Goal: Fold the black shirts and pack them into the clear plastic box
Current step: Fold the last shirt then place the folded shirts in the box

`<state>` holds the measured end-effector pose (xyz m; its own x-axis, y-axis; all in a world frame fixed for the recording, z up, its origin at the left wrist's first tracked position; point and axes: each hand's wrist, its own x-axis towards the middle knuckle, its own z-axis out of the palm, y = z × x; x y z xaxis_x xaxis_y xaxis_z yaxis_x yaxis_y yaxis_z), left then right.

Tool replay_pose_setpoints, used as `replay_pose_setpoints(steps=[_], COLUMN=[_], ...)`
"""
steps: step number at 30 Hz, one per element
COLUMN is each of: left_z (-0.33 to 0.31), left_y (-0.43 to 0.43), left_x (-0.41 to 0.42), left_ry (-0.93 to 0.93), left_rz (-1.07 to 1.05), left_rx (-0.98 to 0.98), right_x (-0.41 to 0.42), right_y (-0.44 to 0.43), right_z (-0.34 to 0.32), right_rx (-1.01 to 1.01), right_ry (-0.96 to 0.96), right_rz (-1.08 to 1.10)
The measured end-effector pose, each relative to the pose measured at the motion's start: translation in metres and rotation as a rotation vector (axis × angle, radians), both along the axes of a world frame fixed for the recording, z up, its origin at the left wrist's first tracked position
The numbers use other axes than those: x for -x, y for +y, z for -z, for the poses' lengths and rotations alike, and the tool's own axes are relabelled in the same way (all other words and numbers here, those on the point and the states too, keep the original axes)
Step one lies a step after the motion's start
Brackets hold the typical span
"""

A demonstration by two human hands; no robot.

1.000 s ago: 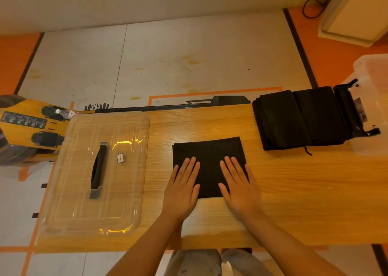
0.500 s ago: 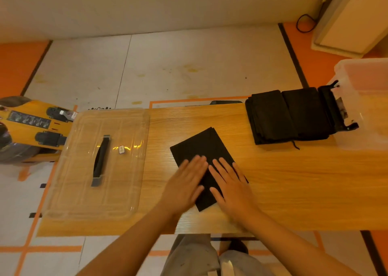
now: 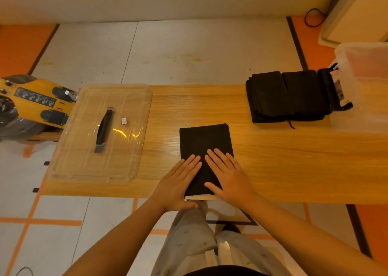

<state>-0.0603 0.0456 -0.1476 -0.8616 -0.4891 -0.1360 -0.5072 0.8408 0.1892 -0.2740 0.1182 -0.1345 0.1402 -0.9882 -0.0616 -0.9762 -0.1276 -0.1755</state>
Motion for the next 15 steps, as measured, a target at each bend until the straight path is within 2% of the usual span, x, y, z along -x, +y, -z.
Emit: replay_pose_setpoints(steps=[5, 9, 15], left_z=[0.002, 0.009, 0.000], left_y=[0.009, 0.035, 0.040], left_x=[-0.010, -0.019, -0.021], left_ry=[-0.007, 0.014, 0.015], left_rz=[-0.013, -0.029, -0.036], left_rx=[-0.041, 0.004, -0.082], right_x=[0.016, 0.016, 0.028], right_y=[0.006, 0.037, 0.052], right_z=[0.008, 0.016, 0.018], right_rx=[-0.220, -0.151, 0.040], right_ry=[-0.037, 0.095, 0.057], right_rz=[-0.142, -0.262, -0.298])
